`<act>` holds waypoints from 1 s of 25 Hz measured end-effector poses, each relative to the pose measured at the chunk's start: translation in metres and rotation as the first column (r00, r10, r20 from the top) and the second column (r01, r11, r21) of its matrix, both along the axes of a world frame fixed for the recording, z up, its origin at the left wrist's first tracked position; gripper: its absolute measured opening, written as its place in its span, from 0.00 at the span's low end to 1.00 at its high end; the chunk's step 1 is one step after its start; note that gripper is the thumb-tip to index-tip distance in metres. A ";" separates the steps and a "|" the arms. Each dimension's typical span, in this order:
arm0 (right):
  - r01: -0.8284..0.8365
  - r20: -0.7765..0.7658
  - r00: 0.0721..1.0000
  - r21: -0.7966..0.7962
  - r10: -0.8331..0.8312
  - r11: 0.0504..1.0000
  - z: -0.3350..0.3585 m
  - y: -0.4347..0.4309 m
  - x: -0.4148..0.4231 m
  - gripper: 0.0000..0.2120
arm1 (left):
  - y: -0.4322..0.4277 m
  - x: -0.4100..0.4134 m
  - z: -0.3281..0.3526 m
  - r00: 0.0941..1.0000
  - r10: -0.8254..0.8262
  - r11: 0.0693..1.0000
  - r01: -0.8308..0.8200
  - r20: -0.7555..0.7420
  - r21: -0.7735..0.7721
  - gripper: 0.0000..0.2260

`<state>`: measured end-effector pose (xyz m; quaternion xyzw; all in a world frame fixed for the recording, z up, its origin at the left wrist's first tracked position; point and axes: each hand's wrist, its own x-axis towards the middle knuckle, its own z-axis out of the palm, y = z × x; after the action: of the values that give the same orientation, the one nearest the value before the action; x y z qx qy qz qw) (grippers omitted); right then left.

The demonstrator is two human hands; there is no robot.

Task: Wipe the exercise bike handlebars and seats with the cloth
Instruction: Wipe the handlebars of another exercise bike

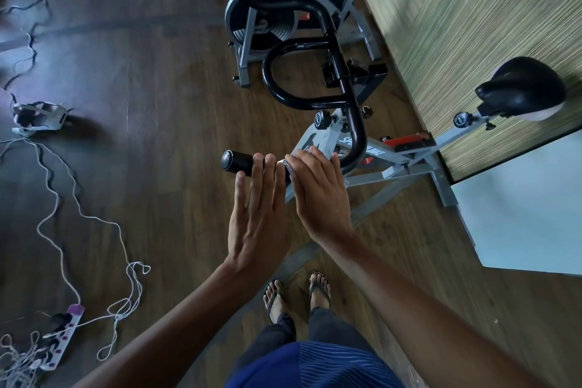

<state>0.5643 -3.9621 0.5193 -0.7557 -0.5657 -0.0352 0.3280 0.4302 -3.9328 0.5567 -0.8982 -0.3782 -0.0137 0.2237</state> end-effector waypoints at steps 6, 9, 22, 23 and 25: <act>-0.017 0.016 1.000 0.011 0.017 1.000 -0.009 -0.011 0.024 0.16 | -0.005 0.016 -0.005 0.995 0.020 0.990 -0.006 0.098 -0.139 0.40; -0.048 -0.011 0.999 0.022 0.049 0.999 -0.010 -0.015 0.039 0.16 | -0.009 0.027 -0.009 0.991 0.017 0.989 0.003 0.132 -0.150 0.39; -0.670 -0.003 0.740 0.086 0.672 0.738 -0.018 0.006 0.178 0.15 | -0.067 0.147 -0.029 0.747 0.526 0.839 -0.378 0.406 -0.391 0.29; -0.720 -0.003 0.692 0.068 0.722 0.691 -0.016 0.012 0.188 0.15 | -0.072 0.160 -0.028 0.725 0.562 0.818 -0.415 0.399 -0.399 0.29; -0.809 0.003 0.587 0.042 0.809 0.587 -0.014 0.025 0.205 0.14 | -0.081 0.181 -0.029 0.687 0.612 0.785 -0.467 0.392 -0.407 0.30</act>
<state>0.7695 -3.9370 0.5054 -0.4100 -0.8437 0.1131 0.3276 0.6115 -4.0134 0.5275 -0.7307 -0.6704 -0.1282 -0.0164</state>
